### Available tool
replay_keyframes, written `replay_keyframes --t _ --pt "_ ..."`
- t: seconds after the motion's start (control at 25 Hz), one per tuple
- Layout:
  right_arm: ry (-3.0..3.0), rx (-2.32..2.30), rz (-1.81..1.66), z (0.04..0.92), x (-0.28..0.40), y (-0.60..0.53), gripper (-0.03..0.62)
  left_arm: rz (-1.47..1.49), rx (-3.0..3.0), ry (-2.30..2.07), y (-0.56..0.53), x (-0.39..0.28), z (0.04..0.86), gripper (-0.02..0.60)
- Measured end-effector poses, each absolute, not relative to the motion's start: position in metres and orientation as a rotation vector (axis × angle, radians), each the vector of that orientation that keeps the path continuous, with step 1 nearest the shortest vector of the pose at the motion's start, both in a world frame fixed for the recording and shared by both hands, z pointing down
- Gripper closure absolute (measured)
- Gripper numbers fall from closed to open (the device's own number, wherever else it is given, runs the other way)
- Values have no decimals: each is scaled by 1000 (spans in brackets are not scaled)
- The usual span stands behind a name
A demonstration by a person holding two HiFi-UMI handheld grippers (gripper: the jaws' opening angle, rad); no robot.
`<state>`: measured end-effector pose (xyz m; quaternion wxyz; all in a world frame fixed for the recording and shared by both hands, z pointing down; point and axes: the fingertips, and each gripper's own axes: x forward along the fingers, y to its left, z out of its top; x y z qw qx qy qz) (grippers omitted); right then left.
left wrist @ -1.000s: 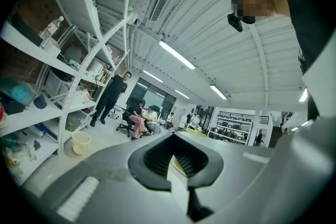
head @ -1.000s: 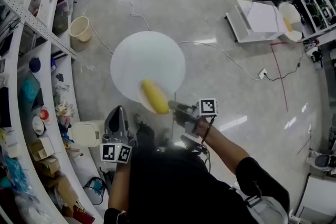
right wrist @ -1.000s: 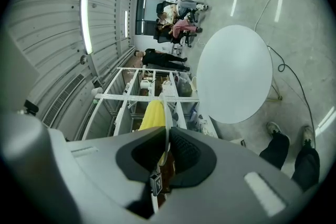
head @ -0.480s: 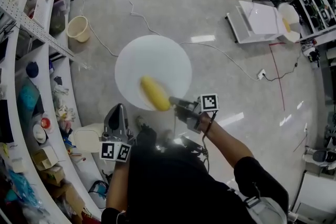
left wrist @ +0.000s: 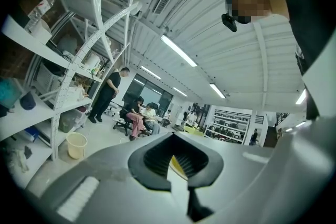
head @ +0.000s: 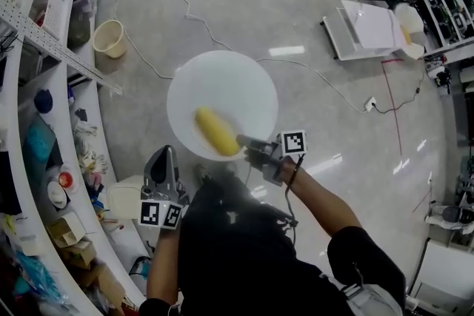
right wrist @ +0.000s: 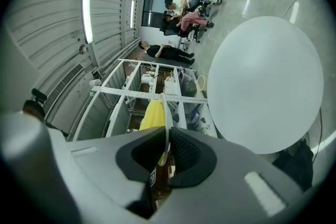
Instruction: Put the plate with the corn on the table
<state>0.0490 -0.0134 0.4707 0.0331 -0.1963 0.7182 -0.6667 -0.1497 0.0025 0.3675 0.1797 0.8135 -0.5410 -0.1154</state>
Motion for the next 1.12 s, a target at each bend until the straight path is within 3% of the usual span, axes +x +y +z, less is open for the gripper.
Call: replay_keyframes --t 1.12 --pt "2235 -553 -2132 647 22 -47 559 -292 2196 -1585 -33 -150 509 575"
